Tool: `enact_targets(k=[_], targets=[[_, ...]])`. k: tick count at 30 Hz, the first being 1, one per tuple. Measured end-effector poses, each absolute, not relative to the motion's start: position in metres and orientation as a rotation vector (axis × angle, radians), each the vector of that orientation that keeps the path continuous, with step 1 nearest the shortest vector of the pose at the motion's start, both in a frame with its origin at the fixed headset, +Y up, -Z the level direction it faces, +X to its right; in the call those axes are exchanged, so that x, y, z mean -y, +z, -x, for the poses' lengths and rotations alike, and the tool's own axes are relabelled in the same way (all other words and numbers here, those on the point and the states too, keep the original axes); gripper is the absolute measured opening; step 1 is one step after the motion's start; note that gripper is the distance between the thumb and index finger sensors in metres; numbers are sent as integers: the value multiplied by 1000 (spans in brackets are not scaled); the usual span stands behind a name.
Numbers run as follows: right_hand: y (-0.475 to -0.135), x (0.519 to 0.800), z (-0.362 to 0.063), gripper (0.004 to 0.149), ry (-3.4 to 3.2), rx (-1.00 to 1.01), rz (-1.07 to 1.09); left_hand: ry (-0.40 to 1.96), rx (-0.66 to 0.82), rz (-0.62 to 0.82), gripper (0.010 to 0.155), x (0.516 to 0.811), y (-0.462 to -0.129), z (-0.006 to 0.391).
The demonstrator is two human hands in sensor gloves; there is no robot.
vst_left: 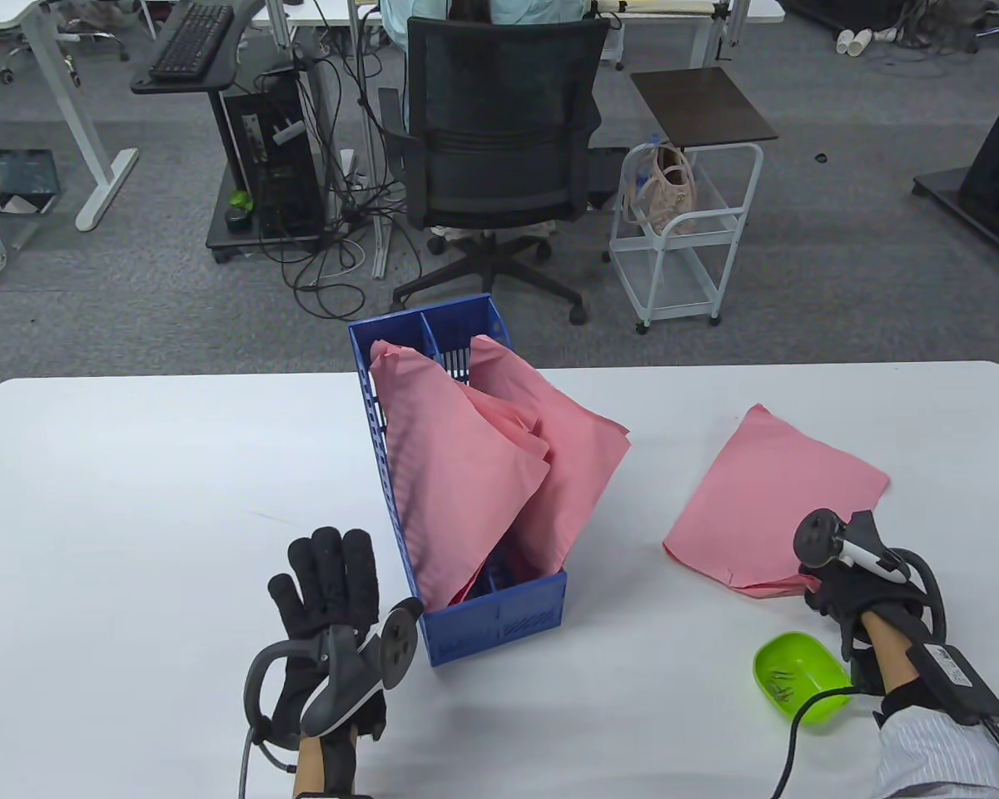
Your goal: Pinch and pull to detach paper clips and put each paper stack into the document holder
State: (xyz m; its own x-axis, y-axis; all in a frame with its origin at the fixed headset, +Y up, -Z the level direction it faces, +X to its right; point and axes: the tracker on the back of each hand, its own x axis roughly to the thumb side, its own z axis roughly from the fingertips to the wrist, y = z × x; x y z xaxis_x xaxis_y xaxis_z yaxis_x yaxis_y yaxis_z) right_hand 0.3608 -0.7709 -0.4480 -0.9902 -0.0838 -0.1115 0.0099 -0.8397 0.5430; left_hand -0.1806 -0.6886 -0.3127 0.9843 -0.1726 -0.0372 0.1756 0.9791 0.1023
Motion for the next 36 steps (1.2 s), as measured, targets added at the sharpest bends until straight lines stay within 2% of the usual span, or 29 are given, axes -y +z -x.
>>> enact_targets(k=[6, 9, 17, 28, 36], targets=[[-437, 748, -359, 40, -3014, 654, -133, -178, -18, -99, 92, 689, -313, 179], [-429, 730, -356, 40, -3039, 502, -7, -167, -13, -102, 92, 689, -313, 178], [-387, 666, -338, 40, -3052, -71, 289, -146, 14, -93, 91, 689, -313, 174], [-341, 588, -287, 40, -3171, -366, 732, -21, 94, -68, 91, 685, -311, 166], [-336, 574, -270, 40, -3407, -440, 946, 201, 261, 37, 96, 681, -309, 157]])
